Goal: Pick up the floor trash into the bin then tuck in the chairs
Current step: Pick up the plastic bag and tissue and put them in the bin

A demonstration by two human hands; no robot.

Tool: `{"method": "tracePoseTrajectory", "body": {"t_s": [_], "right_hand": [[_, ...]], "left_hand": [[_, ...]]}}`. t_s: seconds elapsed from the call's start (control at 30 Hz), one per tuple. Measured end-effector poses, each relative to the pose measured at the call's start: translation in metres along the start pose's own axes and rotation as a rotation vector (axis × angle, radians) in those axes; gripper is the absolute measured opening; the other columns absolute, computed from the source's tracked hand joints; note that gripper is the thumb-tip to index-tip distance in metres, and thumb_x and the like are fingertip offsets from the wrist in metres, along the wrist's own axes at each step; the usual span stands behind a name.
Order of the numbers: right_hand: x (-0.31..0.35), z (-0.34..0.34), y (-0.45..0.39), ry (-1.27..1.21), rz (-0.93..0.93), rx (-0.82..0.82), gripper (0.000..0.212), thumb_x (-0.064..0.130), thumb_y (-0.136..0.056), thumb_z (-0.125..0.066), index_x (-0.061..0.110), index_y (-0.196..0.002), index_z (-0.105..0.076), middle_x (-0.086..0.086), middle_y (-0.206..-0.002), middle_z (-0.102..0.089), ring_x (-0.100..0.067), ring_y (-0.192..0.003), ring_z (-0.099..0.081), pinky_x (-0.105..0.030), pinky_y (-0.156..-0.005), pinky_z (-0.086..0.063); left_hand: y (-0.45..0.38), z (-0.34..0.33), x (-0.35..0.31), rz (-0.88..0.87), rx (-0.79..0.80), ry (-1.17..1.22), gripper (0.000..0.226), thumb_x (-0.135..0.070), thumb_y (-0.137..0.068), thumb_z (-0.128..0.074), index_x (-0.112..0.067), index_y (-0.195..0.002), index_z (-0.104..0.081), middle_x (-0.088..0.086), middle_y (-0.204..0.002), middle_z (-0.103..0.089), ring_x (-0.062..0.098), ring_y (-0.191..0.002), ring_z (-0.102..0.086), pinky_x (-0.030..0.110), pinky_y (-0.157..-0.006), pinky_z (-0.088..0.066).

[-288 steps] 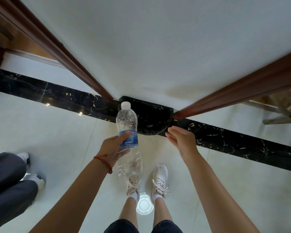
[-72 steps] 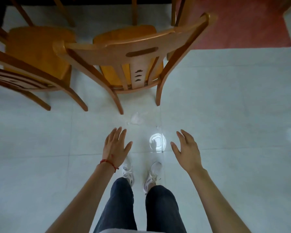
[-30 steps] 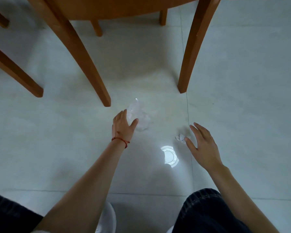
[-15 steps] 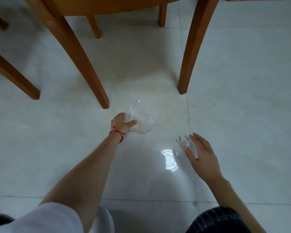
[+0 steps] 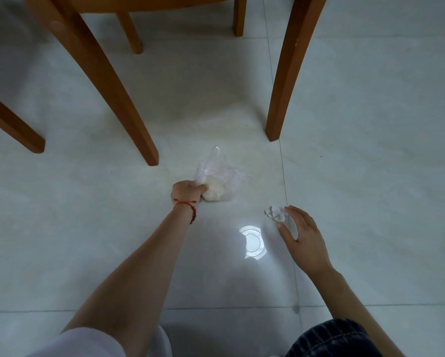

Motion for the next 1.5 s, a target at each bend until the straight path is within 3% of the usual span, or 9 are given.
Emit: {"method": "tracePoseTrajectory", "body": {"t_s": [0.1,0.3,0.47,0.73,0.83,1.0,1.13,1.3,1.5], "right_hand": [[0.001,-0.006,-0.006,-0.056,-0.019,-0.013,0.038,0.027,-0.090,-0.054,0.014,-0.126,-0.051,-0.003,-0.132,-0.052,-0.021,-0.123,-0.045,-0.028,-0.090,-0.035],[0.000,-0.020,-0.021,-0.014,-0.052,0.044,0.046,0.028,-0.087,-0.058,0.013,-0.128,-0.048,-0.003,-0.135,-0.047,-0.022,-0.124,-0.043,-0.033,-0.092,-0.039],[-0.003,-0.030,-0.031,0.043,-0.054,0.057,0.039,0.017,-0.083,-0.061,0.015,-0.121,-0.052,-0.001,-0.129,-0.051,-0.023,-0.120,-0.042,-0.029,-0.079,-0.039],[-0.006,-0.033,-0.042,-0.014,-0.070,-0.011,0.022,0.001,-0.084,-0.053,0.005,-0.102,-0.066,-0.014,-0.103,-0.059,-0.029,-0.096,-0.054,-0.023,-0.073,-0.038],[-0.005,-0.028,-0.041,-0.254,-0.226,-0.074,0.012,0.006,-0.081,-0.059,0.005,-0.089,-0.069,-0.012,-0.089,-0.064,-0.023,-0.079,-0.058,-0.015,-0.067,-0.038],[0.000,-0.012,-0.026,-0.672,-0.490,-0.069,0.018,0.008,-0.076,-0.069,0.014,-0.092,-0.072,0.002,-0.076,-0.066,-0.014,-0.075,-0.060,-0.024,-0.078,-0.047],[0.017,0.016,-0.005,-0.734,-0.533,-0.047,0.022,0.005,-0.075,-0.069,0.005,-0.096,-0.071,0.011,-0.060,-0.063,-0.005,-0.061,-0.058,-0.023,-0.076,-0.050],[0.048,0.061,0.025,-0.750,-0.562,-0.025,0.015,0.002,-0.075,-0.068,0.001,-0.090,-0.072,0.013,-0.052,-0.058,-0.004,-0.056,-0.053,-0.031,-0.083,-0.051],[0.092,0.125,0.059,-0.780,-0.584,0.006,0.012,0.003,-0.075,-0.067,0.009,-0.083,-0.074,0.002,-0.058,-0.055,-0.012,-0.058,-0.049,-0.035,-0.083,-0.051]], "left_hand": [[0.003,0.001,0.003,0.008,-0.020,0.081,0.015,-0.012,-0.068,-0.071,-0.009,-0.062,-0.057,0.010,-0.070,-0.057,0.022,-0.067,-0.057,0.021,-0.052,-0.046],[0.012,0.001,0.013,0.003,-0.086,0.172,0.028,-0.011,-0.064,-0.071,-0.014,-0.045,-0.050,0.008,-0.061,-0.052,0.020,-0.063,-0.054,0.028,-0.063,-0.045],[0.026,0.002,0.018,0.005,-0.102,0.195,0.034,-0.007,-0.064,-0.070,-0.015,-0.039,-0.048,-0.010,-0.028,-0.044,0.005,-0.035,-0.050,0.031,-0.069,-0.054],[0.029,0.004,0.020,-0.022,-0.101,0.176,0.033,-0.007,-0.065,-0.070,-0.015,-0.040,-0.051,-0.011,-0.027,-0.045,0.001,-0.033,-0.051,0.031,-0.069,-0.055],[0.028,0.003,0.018,-0.021,-0.098,0.177,0.029,-0.007,-0.065,-0.070,-0.014,-0.043,-0.053,-0.012,-0.027,-0.046,-0.002,-0.031,-0.049,0.035,-0.073,-0.057],[0.043,0.009,0.003,-0.022,-0.075,0.115,0.015,-0.012,-0.066,-0.071,-0.009,-0.054,-0.063,-0.015,-0.029,-0.049,-0.002,-0.034,-0.053,0.031,-0.071,-0.055],[0.074,0.024,-0.013,-0.062,-0.042,0.086,0.036,-0.012,-0.065,-0.070,-0.018,-0.035,-0.051,-0.011,-0.028,-0.047,0.018,-0.052,-0.059,0.039,-0.073,-0.055],[0.122,0.051,-0.032,-0.064,-0.011,0.094,0.037,-0.014,-0.063,-0.072,-0.018,-0.034,-0.049,-0.008,-0.036,-0.047,0.022,-0.057,-0.057,0.043,-0.074,-0.055],[0.186,0.085,-0.073,-0.020,-0.023,0.137,0.028,-0.007,-0.065,-0.074,-0.015,-0.046,-0.055,-0.013,-0.033,-0.052,-0.001,-0.039,-0.053,0.035,-0.069,-0.056]]}}
Point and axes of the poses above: each hand's wrist, its own y-axis away from the middle knuckle, its own z-axis out of the back of the hand, x = y × z, the point moved 4 cm from there along -y, towards the middle knuckle
